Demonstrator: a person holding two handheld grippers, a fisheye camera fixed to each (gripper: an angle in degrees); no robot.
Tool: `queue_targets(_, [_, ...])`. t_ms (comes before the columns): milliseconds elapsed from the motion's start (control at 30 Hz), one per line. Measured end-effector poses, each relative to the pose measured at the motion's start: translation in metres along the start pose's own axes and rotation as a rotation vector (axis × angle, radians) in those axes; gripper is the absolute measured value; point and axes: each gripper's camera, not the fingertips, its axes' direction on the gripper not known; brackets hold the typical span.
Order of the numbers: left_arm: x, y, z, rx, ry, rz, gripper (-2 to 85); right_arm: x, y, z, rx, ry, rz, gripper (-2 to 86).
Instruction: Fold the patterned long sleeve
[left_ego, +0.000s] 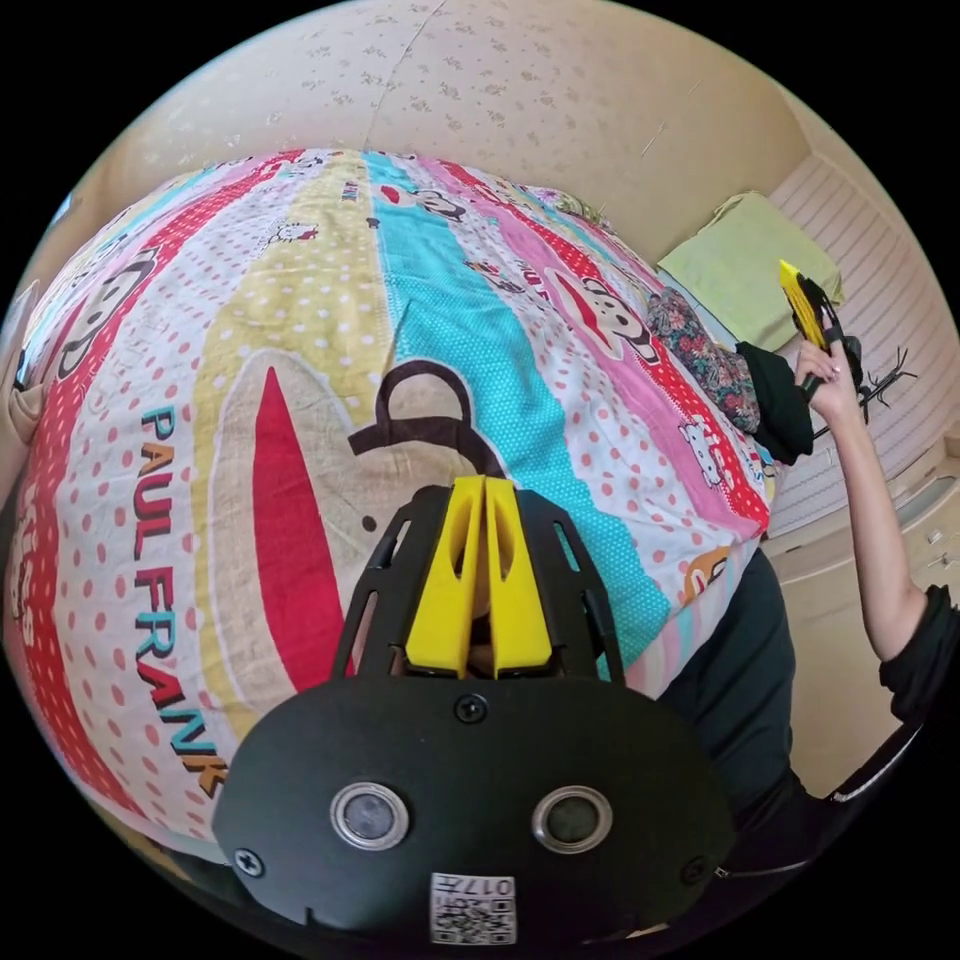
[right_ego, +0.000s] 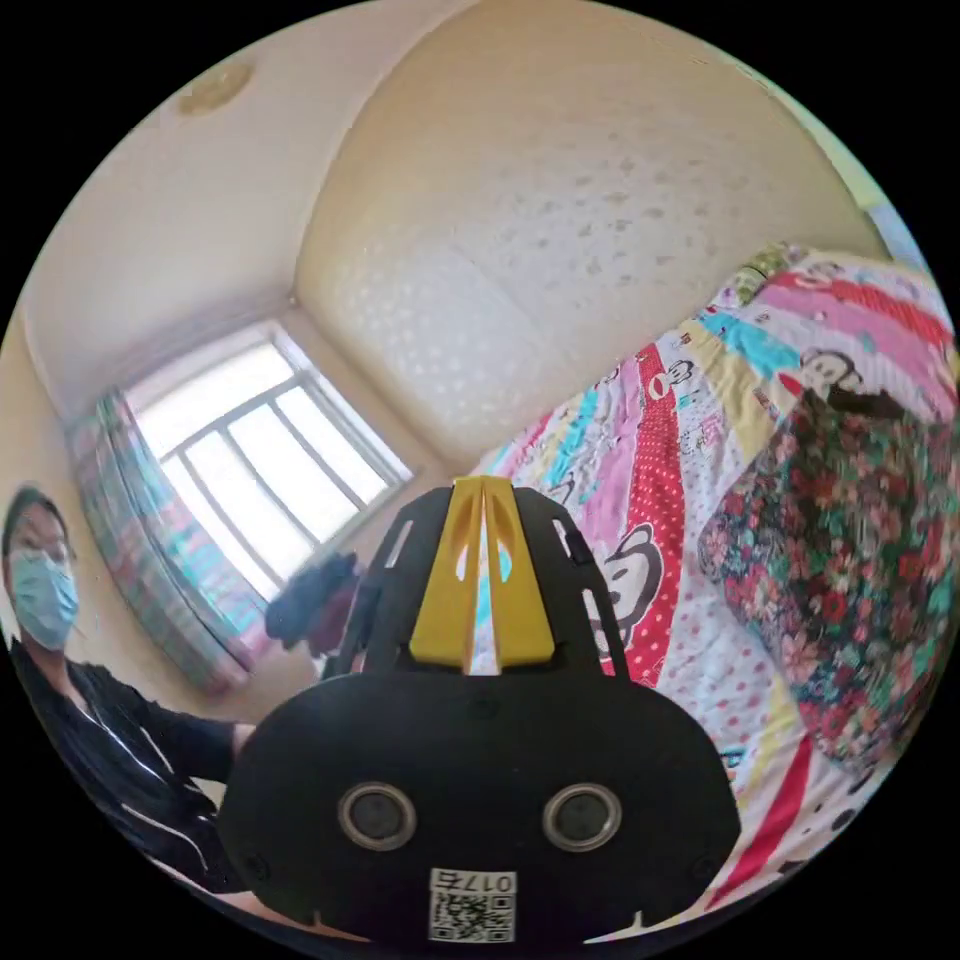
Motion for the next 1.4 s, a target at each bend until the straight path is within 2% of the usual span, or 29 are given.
queue_targets(67, [-0.003, -0.002, -0.001, 0.005, 0.031, -0.012, -0.5, -0.021, 0.012, -0.004, 0.02, 0.249, 0.013, 0.8])
queue_targets(133, [-0.003, -0.005, 0.0, 0.007, 0.042, -0.017, -0.5, -0.018, 0.04, -0.016, 0.033, 0.387, 0.013, 1.3])
queue_targets(200, [-0.002, -0.007, 0.0, 0.008, 0.041, -0.016, -0.5, 0.02, 0.088, -0.036, 0.019, 0.546, 0.155, 2.9])
queue_targets(367, [0.0, -0.016, 0.002, 0.003, 0.038, -0.015, -0.5, 0.095, 0.161, -0.056, -0.202, 0.569, 0.308, 9.2])
queue_targets(600, [0.002, -0.026, -0.001, 0.004, 0.034, -0.014, -0.5, 0.095, 0.184, -0.047, -0.202, 0.66, 0.241, 9.6])
queue_targets(733, [0.004, -0.032, -0.003, 0.006, 0.027, -0.01, -0.5, 0.078, 0.164, -0.037, -0.152, 0.505, 0.184, 3.3])
queue_targets(833, [0.005, -0.036, -0.005, 0.008, 0.018, -0.006, -0.5, 0.063, 0.127, -0.02, -0.137, 0.356, 0.165, 1.7])
queue_targets(1000, [0.006, -0.042, -0.009, 0.007, 0.013, -0.004, -0.5, -0.07, 0.082, -0.009, -0.039, -0.058, -0.205, 0.6])
queue_targets(1033, [0.006, -0.043, -0.011, 0.008, 0.014, -0.004, -0.5, -0.088, 0.086, -0.005, -0.056, -0.084, -0.243, 0.5])
queue_targets(1133, [0.006, -0.045, -0.015, 0.01, 0.014, -0.004, -0.5, -0.183, 0.136, 0.009, -0.084, -0.274, -0.452, 0.5])
queue_targets(1167, [0.005, -0.046, -0.016, 0.01, 0.015, -0.004, -0.5, -0.208, 0.164, 0.018, -0.124, -0.401, -0.496, 0.5])
queue_targets(1233, [0.004, -0.048, -0.019, 0.01, 0.02, -0.006, -0.5, -0.232, 0.209, 0.04, -0.229, -0.472, -0.504, 0.6])
queue_targets(1300, [0.003, -0.049, -0.022, 0.013, 0.028, -0.007, -0.5, -0.235, 0.268, 0.071, -0.33, -0.342, -0.385, 0.8])
queue_targets(1333, [0.002, -0.049, -0.024, 0.013, 0.032, -0.01, -0.5, -0.232, 0.279, 0.069, -0.294, -0.371, -0.349, 0.8])
queue_targets(1400, [0.002, -0.05, -0.027, 0.012, 0.035, -0.011, -0.4, -0.203, 0.305, 0.032, -0.061, -0.59, -0.24, 0.8])
